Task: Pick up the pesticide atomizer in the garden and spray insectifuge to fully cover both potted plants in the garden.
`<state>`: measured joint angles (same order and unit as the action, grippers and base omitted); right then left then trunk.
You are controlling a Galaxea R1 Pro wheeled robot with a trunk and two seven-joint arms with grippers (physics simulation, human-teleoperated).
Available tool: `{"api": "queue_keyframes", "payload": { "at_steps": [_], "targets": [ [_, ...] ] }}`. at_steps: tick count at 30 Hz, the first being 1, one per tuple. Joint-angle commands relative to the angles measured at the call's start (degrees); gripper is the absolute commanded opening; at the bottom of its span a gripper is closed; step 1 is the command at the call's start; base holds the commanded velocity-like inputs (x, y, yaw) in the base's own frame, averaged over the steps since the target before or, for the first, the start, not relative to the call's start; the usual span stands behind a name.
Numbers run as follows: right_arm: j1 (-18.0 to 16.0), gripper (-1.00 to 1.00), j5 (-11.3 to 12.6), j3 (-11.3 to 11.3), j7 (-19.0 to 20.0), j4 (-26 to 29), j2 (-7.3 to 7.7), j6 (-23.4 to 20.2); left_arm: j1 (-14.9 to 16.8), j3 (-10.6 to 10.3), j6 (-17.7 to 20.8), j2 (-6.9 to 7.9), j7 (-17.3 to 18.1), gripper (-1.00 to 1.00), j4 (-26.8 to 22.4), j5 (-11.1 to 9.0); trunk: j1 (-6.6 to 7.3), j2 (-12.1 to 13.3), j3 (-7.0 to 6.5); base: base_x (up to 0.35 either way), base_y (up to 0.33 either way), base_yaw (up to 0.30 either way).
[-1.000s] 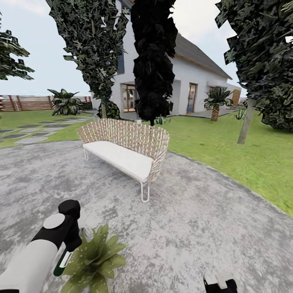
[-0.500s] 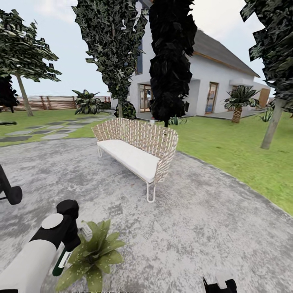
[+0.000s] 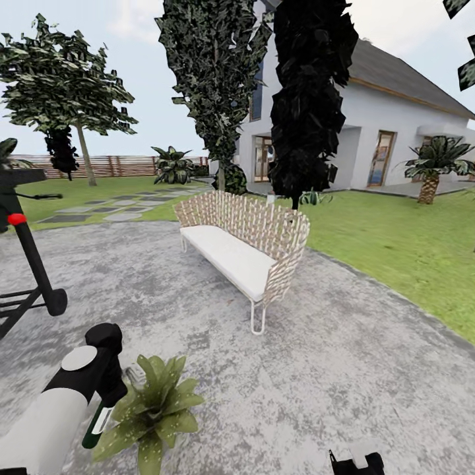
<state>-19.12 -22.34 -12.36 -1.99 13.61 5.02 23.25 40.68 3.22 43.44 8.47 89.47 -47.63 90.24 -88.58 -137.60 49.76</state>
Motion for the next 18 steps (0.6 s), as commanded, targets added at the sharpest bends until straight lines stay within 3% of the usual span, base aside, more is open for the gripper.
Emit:
{"api": "queue_keyframes", "payload": {
  "at_steps": [1,8,13,18],
  "targets": [
    [0.0,1.0,-0.6,-0.3,-0.2,-0.1,-0.01,0.2,0.0,0.1,0.6,0.03,0.5,-1.0,0.0,0.5,-0.02,0.0,0.06,0.304,-0.109,0.275],
    [0.0,1.0,-0.6,-0.3,-0.2,-0.1,-0.01,0.2,-0.1,0.1,0.7,0.11,0.5,-1.0,0.0,0.5,-0.02,0.0,0.06,0.323,-0.02,0.256],
    [0.0,1.0,-0.6,-0.3,-0.2,-0.1,-0.01,0.2,0.0,-0.3,0.5,0.04,0.5,-1.0,0.0,0.7,-0.02,0.0,0.06,0.306,0.0,0.038],
    [0.0,1.0,-0.6,-0.3,-0.2,-0.1,-0.01,0.2,0.3,-0.6,0.4,-0.5,0.5,-1.0,0.1,3.3,-0.02,0.0,0.06,0.059,0.0,0.147]
  ]
}}
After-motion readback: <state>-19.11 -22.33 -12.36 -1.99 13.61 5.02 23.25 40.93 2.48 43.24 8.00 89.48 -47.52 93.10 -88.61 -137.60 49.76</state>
